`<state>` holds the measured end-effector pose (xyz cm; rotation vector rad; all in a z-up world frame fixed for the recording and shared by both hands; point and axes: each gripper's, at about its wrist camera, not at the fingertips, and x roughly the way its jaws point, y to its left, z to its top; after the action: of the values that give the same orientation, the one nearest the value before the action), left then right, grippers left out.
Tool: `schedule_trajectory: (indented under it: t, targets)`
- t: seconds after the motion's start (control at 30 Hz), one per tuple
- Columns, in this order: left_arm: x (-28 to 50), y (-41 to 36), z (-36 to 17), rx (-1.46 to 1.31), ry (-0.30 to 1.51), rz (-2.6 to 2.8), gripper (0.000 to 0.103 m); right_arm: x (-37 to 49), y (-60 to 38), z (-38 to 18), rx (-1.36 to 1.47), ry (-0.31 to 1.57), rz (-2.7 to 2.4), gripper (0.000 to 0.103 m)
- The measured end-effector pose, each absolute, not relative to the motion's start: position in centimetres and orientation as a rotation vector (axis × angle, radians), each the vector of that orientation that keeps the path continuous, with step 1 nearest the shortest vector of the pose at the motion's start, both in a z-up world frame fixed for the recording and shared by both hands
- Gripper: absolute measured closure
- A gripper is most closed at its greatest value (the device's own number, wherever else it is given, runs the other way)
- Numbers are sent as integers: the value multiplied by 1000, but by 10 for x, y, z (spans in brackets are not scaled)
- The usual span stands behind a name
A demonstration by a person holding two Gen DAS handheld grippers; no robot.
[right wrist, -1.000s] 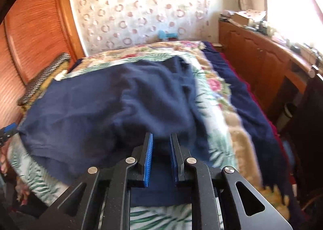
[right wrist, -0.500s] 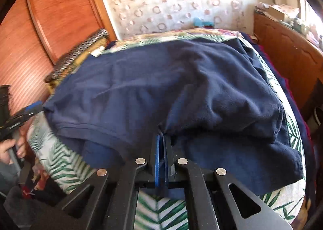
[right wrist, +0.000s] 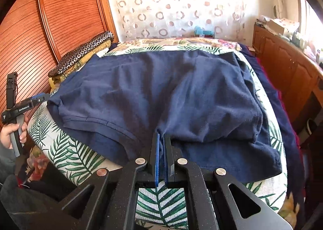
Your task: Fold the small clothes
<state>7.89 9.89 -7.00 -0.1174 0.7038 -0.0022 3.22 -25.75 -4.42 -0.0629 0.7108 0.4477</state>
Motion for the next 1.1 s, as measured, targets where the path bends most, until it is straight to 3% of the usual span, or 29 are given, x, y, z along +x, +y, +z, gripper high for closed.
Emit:
schedule_trajectory:
  t: [0.07, 0.17, 0.3, 0.33, 0.83, 0.93, 1.1]
  targets:
    - [78, 99, -70, -117, 704, -1, 27, 26, -254, -39, -77, 689, 440, 99]
    - [79, 100, -72, -118, 707, 2, 27, 20, -248, -33, -96, 661, 433, 89]
    - [82, 103, -74, -120, 713, 10, 27, 23, -235, -31, -130, 628, 431, 51]
    - [83, 104, -73, -124, 713, 11, 27, 25, -230, -33, -136, 622, 432, 46]
    - [107, 116, -92, -202, 807, -14, 27, 54, -168, -80, -227, 691, 418, 43]
    - [106, 112, -95, -187, 813, -30, 35, 59, -164, -78, -242, 697, 400, 36]
    - [104, 106, -96, -170, 818, -47, 59, 66, -169, -78, -213, 724, 374, 25]
